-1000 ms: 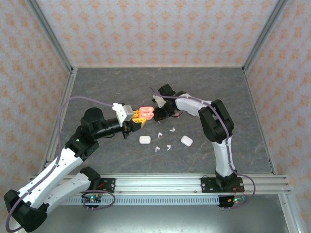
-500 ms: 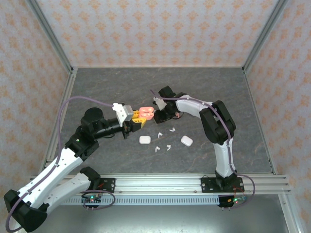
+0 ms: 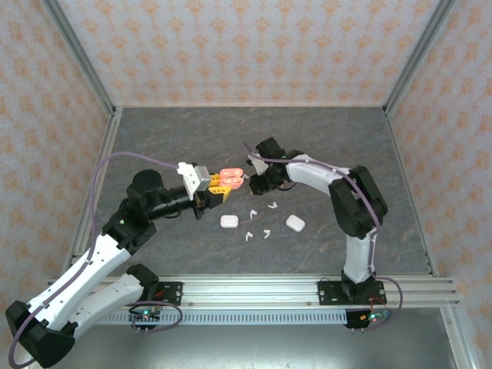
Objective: Insert the wireless bluetooth earbuds into the charging case
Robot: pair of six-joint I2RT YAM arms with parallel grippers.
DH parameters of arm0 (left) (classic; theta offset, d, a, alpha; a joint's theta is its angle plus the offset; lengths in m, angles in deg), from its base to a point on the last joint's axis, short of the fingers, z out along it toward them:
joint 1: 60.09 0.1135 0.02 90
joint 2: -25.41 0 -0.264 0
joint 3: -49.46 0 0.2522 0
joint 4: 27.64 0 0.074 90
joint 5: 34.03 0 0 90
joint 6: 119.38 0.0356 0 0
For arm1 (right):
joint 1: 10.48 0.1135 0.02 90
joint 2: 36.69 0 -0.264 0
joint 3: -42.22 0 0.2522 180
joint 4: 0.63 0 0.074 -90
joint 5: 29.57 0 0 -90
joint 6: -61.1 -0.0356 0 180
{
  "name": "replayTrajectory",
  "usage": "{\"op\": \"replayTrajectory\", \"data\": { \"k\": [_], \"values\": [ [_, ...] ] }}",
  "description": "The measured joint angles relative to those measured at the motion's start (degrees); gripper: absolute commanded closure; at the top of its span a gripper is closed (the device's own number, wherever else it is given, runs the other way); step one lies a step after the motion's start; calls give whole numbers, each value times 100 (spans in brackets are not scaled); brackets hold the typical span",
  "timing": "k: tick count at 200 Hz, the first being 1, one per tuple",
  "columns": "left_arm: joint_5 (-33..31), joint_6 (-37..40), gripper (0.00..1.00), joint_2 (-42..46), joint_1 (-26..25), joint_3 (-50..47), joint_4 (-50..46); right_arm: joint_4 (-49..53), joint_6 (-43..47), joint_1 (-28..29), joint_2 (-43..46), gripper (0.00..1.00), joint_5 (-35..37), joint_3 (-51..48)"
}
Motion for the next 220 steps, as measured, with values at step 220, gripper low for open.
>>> {"op": "replayTrajectory", "data": {
  "k": [220],
  "values": [
    [208, -704, 100, -1226, 0, -308, 1128, -1637, 1001, 1174, 4599, 81, 315, -1530]
  ]
}}
